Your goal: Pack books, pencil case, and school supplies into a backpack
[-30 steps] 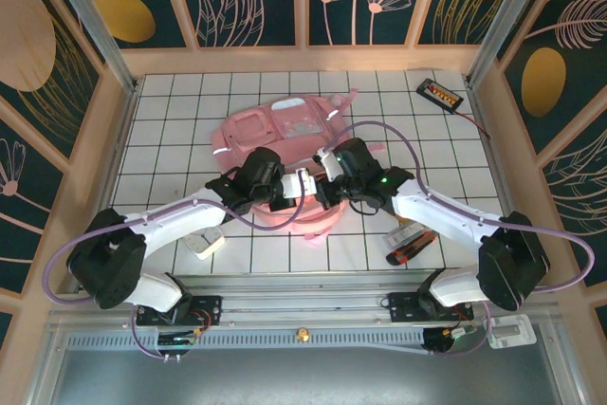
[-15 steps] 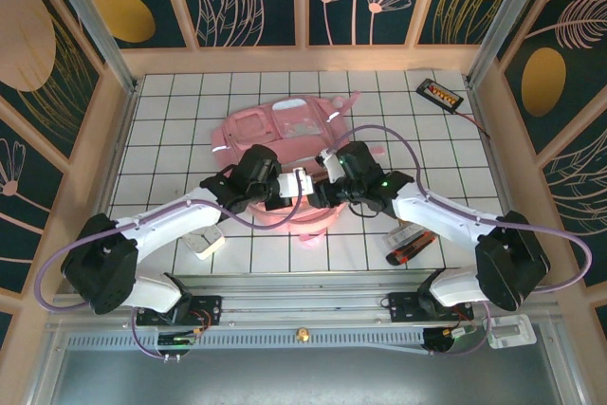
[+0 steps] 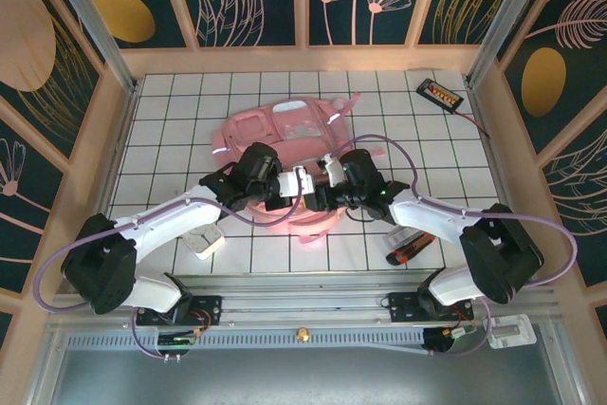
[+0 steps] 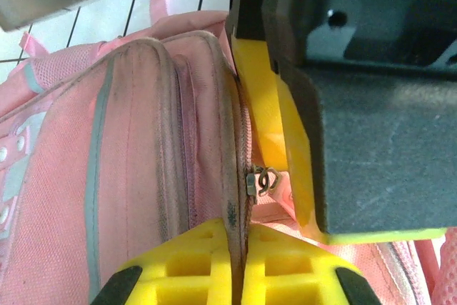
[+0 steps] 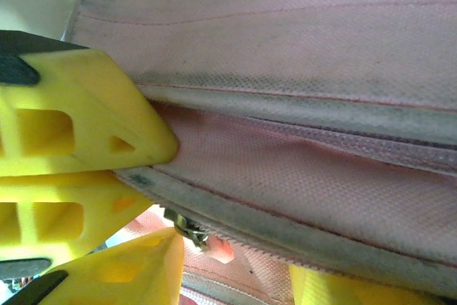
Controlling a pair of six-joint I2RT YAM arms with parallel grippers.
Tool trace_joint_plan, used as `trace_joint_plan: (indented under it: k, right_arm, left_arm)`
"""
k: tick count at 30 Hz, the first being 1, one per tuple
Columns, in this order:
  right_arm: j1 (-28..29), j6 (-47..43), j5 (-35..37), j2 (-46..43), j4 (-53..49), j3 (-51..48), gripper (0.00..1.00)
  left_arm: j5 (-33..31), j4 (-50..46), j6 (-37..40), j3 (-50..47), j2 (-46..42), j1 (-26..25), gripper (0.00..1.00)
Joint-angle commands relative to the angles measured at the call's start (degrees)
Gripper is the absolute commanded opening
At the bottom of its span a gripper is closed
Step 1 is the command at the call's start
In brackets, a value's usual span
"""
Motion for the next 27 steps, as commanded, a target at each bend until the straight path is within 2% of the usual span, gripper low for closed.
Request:
trace_joint_plan:
  k: [1, 4, 7, 11, 12, 19, 27]
  right_arm:
    - [-0.1, 1.6, -0.2, 1.4, 5.0, -1.7, 0.42]
    - [0.5, 2.5, 1.7, 1.9, 7.4, -2.4, 0.38]
    - [1.6, 3.2, 3.7, 2.1, 9.5, -2.5, 0.31]
    - [2.4, 3.2, 7.3, 2.1, 8.1, -1.9, 0.03]
    - [2.3, 3.0, 8.1, 1.8, 7.0, -1.7, 0.00]
    - [0.8, 0.5, 15.0, -2.8, -7.2, -0.9, 0.00]
    - [-7.2, -0.2, 18.2, -4.8, -22.2, 1.5, 0.00]
  left_arm:
    - [4.9, 2.2, -1.7, 3.4, -1.2, -0.2, 0.00]
    - [5.3, 2.4, -2.4, 3.6, -1.0, -0.2, 0.00]
    - [5.3, 2.5, -2.7, 3.6, -0.8, -0.2, 0.00]
    - [4.6, 2.3, -2.5, 3.7, -0.9, -0.1, 0.00]
    - [4.2, 2.0, -2.2, 3.8, -1.0, -0.1, 0.00]
    - [-1.6, -3.1, 3.0, 3.6, -1.4, -0.1, 0.00]
    - [-6.0, -4.0, 6.8, 1.1, -3.8, -0.1, 0.00]
